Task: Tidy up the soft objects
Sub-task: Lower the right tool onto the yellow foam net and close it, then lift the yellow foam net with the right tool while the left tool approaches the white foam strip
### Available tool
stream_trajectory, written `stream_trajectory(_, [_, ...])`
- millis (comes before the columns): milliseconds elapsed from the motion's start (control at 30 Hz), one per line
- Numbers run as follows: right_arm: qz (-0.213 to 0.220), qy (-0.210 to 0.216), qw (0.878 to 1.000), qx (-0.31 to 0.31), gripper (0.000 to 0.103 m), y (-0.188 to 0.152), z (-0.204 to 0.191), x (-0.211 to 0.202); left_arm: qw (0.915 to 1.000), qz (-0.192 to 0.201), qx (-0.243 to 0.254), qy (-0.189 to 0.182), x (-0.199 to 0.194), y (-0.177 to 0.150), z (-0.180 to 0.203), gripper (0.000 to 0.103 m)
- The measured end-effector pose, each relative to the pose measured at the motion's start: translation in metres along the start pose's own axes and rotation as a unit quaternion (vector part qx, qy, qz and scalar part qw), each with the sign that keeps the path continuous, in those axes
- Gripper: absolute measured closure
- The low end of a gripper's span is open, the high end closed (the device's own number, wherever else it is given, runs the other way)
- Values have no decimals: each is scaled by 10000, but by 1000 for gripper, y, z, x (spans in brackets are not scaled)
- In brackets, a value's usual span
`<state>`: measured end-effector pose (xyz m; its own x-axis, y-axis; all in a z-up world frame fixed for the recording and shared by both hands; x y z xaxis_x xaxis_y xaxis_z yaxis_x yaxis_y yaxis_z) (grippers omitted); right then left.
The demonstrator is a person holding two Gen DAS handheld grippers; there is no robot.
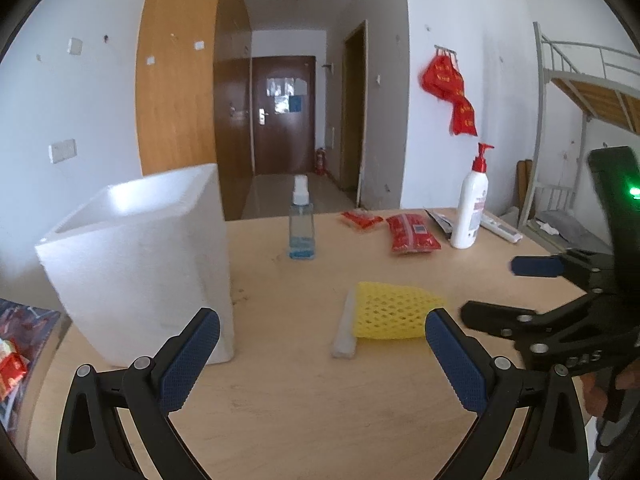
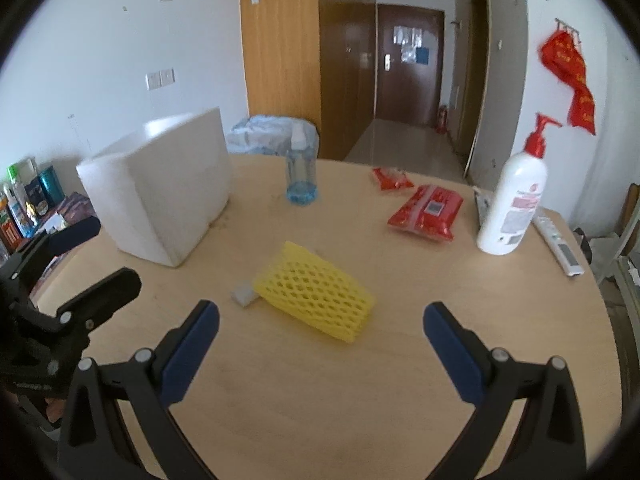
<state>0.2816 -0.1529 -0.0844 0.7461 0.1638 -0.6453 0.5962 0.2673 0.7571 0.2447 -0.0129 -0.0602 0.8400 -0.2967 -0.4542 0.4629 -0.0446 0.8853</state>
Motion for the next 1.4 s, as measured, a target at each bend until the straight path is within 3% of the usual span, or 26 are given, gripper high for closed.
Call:
stream_trajectory(300, [-600, 317, 9976, -122, 13, -8, -11, 48, 9996, -216, -57, -174, 30, -6, -1, 1])
stream_trajectory(867, [-1006, 384, 9933, -416, 14, -13, -21, 91, 9938, -927, -539, -306, 66, -25, -19, 1])
stream_trajectory(1167, [-1092, 242, 9918, -613, 39, -18, -21, 96, 9901, -1209, -668, -252, 75, -35, -26, 1])
stream_trajectory(1400, [-1142, 240, 9917, -530, 69, -19, -16, 93, 9901, -1242, -596, -256, 76, -36, -22, 1])
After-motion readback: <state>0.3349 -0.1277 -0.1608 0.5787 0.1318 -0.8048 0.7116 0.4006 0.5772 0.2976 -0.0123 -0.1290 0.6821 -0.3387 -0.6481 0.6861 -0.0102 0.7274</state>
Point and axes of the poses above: each gripper's, at about its wrist camera, not at the fingertips, and x roughly the way its jaws point, z to its right, y to its top, the point moved 10 cm from there along x, roughly the way its jaws point, and after that the axes turned 11 degrees about -y, right-handed, at the moved point
